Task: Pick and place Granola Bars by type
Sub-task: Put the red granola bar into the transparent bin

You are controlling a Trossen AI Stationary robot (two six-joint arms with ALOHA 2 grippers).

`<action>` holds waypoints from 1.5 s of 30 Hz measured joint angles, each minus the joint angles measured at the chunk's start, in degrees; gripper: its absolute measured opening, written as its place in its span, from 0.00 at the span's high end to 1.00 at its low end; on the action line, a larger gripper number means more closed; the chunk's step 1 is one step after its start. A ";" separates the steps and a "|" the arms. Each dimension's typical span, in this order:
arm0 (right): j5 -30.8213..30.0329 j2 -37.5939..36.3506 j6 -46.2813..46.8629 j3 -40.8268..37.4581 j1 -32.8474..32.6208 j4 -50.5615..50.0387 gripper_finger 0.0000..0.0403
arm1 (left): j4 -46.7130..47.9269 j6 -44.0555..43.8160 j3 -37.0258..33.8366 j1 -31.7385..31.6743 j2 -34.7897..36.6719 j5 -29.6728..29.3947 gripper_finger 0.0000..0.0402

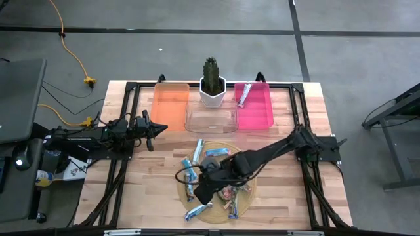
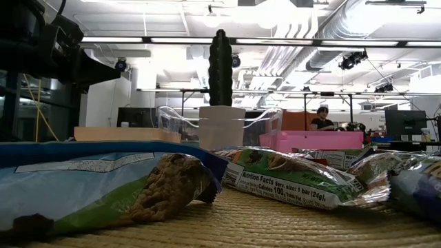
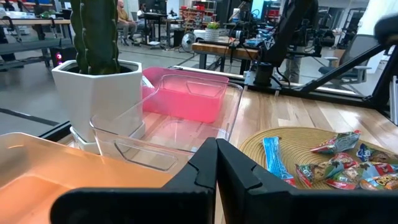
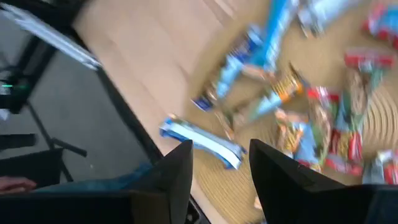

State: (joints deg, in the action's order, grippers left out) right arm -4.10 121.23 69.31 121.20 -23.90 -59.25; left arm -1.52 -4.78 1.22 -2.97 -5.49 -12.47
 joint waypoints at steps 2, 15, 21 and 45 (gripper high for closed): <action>0.64 0.02 2.73 -2.90 -0.08 0.28 0.64 | 0.02 0.01 0.00 0.00 -0.01 -0.01 1.00; 4.58 0.02 5.20 -19.07 -0.11 10.21 0.64 | 0.02 -0.01 -0.01 0.01 0.01 0.01 1.00; 6.87 0.04 7.01 -23.02 -0.11 10.96 0.64 | 0.02 0.00 0.01 -0.01 -0.01 -0.02 1.00; -1.28 -0.31 -0.27 -23.71 0.28 -9.15 0.47 | 0.02 0.01 -0.01 0.01 -0.01 0.00 1.00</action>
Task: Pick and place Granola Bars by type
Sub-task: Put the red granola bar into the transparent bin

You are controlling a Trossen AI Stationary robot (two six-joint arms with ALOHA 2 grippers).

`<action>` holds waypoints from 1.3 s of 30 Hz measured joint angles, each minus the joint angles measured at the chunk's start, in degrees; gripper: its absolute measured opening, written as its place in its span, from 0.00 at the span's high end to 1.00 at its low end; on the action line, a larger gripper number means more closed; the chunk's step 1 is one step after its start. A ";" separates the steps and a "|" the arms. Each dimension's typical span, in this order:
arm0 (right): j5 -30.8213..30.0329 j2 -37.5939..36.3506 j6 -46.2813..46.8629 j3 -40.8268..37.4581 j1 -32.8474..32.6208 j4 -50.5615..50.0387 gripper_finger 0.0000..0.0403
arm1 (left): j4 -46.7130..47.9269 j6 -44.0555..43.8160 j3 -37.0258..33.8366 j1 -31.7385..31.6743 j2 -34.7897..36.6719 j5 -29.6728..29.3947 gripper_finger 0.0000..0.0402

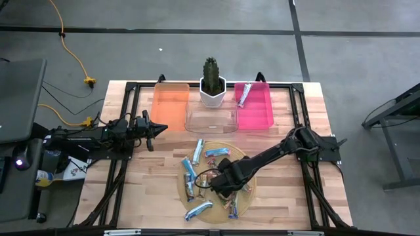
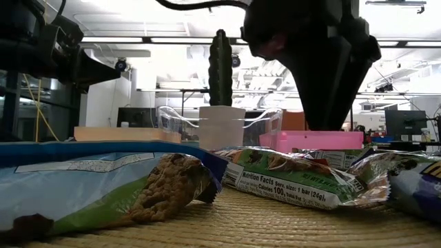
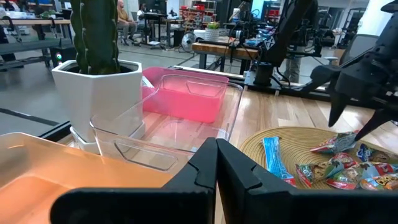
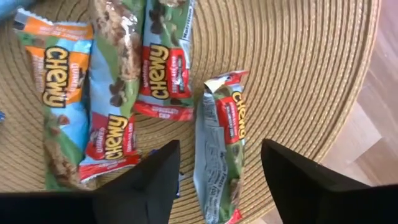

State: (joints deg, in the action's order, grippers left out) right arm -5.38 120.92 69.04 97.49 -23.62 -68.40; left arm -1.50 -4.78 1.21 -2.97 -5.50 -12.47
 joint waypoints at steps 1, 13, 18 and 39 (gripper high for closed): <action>0.28 -0.02 0.04 -0.49 0.02 0.11 0.46 | -0.02 0.00 0.00 -0.01 0.00 0.00 1.00; 3.45 -0.02 -0.02 -9.56 0.04 8.43 0.45 | -0.01 0.00 0.00 0.00 0.01 0.00 1.00; 6.08 -0.37 0.60 -12.81 0.04 13.55 0.47 | -0.02 0.00 0.00 -0.01 0.01 0.00 1.00; 5.95 -1.15 2.87 -13.33 0.04 13.38 0.77 | 0.00 0.00 0.00 -0.02 0.00 -0.01 1.00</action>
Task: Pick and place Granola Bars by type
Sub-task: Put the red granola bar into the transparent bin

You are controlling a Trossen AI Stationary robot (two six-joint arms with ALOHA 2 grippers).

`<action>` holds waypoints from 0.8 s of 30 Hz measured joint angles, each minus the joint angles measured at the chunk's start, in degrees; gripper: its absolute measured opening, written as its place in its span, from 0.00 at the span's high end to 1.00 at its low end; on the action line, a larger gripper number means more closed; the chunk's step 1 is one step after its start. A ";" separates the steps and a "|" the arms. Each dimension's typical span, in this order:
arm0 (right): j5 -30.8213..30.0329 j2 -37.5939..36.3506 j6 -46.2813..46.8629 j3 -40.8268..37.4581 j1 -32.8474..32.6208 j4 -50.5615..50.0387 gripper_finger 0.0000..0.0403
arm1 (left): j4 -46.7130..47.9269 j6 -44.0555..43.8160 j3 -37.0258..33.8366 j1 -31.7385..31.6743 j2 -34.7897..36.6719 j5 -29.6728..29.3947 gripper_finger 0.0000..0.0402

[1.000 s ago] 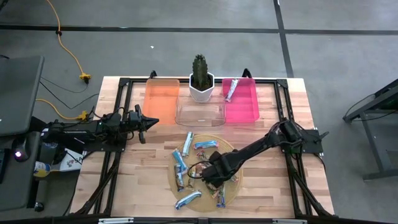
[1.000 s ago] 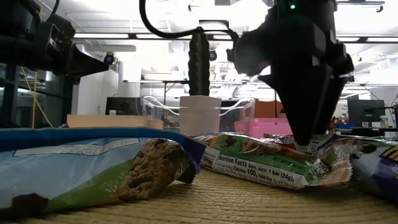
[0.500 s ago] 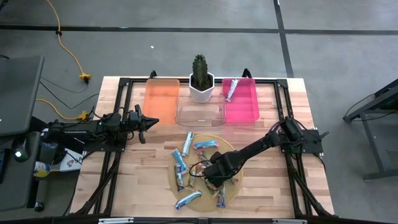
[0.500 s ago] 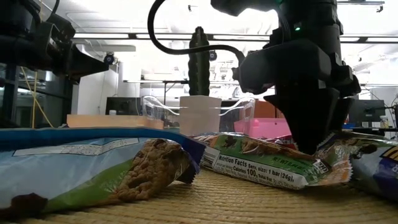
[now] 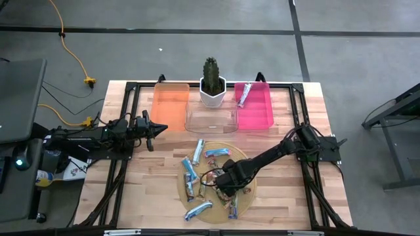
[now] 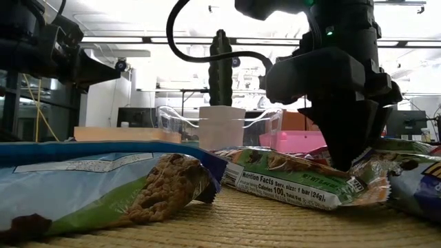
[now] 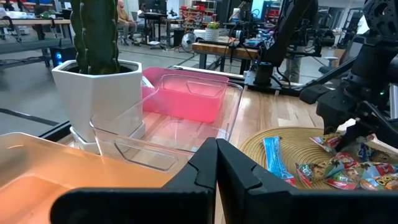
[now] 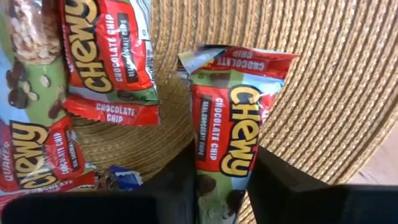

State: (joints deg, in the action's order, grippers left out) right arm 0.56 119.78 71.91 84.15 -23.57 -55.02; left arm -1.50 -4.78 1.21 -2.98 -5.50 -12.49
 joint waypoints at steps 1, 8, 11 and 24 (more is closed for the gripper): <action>-0.08 -0.34 0.14 -0.04 0.00 -0.16 0.77 | 0.00 0.00 0.00 0.02 0.02 0.02 1.00; -1.86 -3.37 1.39 -0.03 0.02 -1.64 0.81 | -0.01 -0.01 0.01 0.01 0.01 0.00 1.00; -3.14 -4.19 1.65 -0.06 0.07 -1.56 0.83 | -0.01 0.00 0.01 0.01 0.00 0.01 1.00; -3.39 -4.80 1.63 0.03 0.33 -1.68 0.86 | 0.00 -0.02 0.00 0.00 0.00 0.00 1.00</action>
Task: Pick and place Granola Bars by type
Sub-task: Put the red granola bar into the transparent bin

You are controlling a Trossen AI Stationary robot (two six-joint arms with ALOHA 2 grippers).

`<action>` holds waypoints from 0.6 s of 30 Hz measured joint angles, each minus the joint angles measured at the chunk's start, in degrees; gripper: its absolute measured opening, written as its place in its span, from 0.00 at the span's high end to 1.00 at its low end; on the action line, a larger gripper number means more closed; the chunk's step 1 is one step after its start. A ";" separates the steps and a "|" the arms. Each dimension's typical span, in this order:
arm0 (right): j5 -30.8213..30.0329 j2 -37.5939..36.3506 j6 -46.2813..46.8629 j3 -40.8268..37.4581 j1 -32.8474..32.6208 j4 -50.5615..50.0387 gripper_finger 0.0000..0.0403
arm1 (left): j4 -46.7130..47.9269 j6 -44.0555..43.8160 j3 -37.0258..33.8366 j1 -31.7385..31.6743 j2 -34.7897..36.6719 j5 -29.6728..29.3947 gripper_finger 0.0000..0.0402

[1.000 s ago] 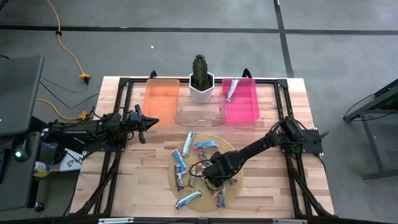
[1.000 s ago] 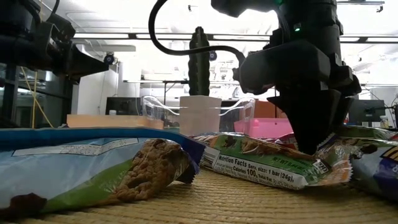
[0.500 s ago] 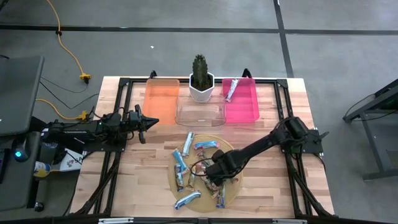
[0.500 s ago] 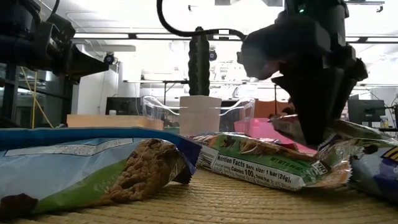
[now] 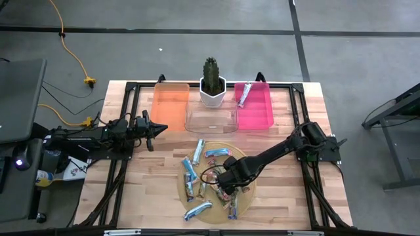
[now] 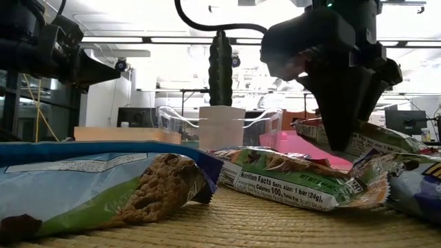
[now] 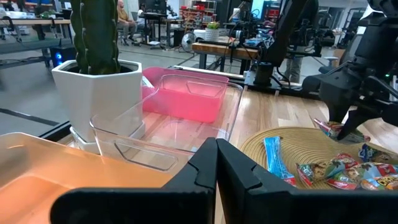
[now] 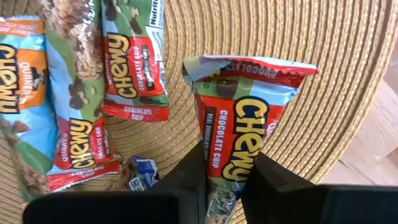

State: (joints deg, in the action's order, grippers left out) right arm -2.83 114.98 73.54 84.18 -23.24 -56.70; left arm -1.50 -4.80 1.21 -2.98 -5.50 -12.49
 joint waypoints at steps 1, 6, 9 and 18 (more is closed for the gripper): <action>-0.02 -0.07 -0.02 0.00 0.00 -0.02 0.86 | 0.00 0.00 0.00 0.02 0.00 0.00 1.00; -0.60 -1.92 -0.26 0.02 0.00 0.58 0.86 | 0.00 0.01 0.02 0.02 0.01 0.01 1.00; -2.77 -4.27 -0.37 0.02 0.00 0.56 0.87 | 0.00 0.00 0.00 0.00 0.00 0.02 1.00; -11.41 -14.68 -2.99 0.04 0.00 0.79 0.88 | -0.01 0.01 0.02 0.02 0.01 0.02 1.00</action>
State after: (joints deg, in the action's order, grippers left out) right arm -14.24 100.29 70.55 84.23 -23.24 -55.91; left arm -1.51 -4.79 1.23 -2.97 -5.49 -12.47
